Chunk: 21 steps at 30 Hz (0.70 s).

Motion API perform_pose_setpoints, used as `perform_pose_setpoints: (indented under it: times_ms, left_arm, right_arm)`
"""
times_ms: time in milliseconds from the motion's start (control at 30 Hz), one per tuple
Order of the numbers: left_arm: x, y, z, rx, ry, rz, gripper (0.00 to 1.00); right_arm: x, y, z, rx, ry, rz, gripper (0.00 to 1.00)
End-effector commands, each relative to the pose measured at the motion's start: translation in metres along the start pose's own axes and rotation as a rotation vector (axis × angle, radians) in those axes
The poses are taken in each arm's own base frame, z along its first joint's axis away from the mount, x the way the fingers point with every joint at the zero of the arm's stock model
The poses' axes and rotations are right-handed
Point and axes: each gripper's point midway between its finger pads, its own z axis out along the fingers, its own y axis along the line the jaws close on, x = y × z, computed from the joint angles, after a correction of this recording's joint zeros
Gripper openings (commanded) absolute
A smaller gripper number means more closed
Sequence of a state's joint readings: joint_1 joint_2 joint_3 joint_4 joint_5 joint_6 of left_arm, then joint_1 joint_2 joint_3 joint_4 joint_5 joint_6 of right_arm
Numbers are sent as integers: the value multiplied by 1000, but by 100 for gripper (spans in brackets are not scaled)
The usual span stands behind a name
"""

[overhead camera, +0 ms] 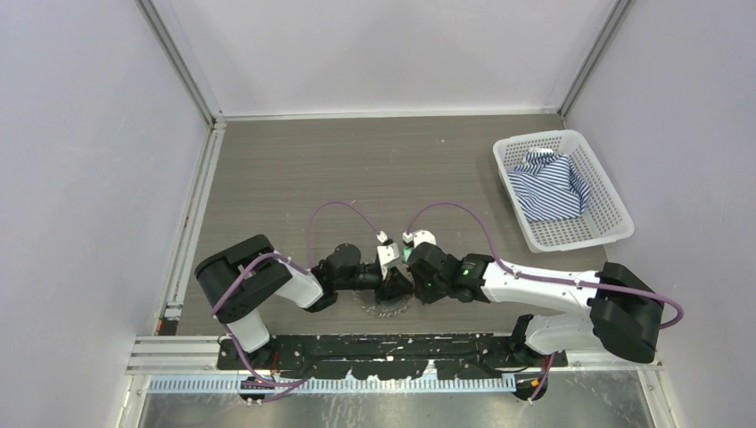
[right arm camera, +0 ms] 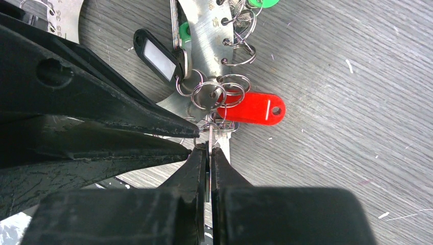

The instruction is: Remove the keys from the keyring

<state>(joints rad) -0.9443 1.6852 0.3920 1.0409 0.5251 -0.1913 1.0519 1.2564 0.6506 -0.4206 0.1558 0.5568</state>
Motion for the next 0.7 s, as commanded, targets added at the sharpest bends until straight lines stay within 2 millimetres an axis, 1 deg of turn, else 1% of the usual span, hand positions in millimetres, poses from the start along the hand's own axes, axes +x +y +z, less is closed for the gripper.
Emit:
perform_pose_setpoints:
  times_ms: [0,333,667]
  left_arm:
    - [-7,-1,5,24,-10,46,17]
    - [-7,4,4,-8,-29,57,16]
    - [-9,3,5,2,-18,53,15]
  right_arm:
    - [-18,7,-5,-21,-66,20,1]
    - [-15,5,-7,-24,-64,19,1]
    - [-16,5,-9,-27,-72,14,1]
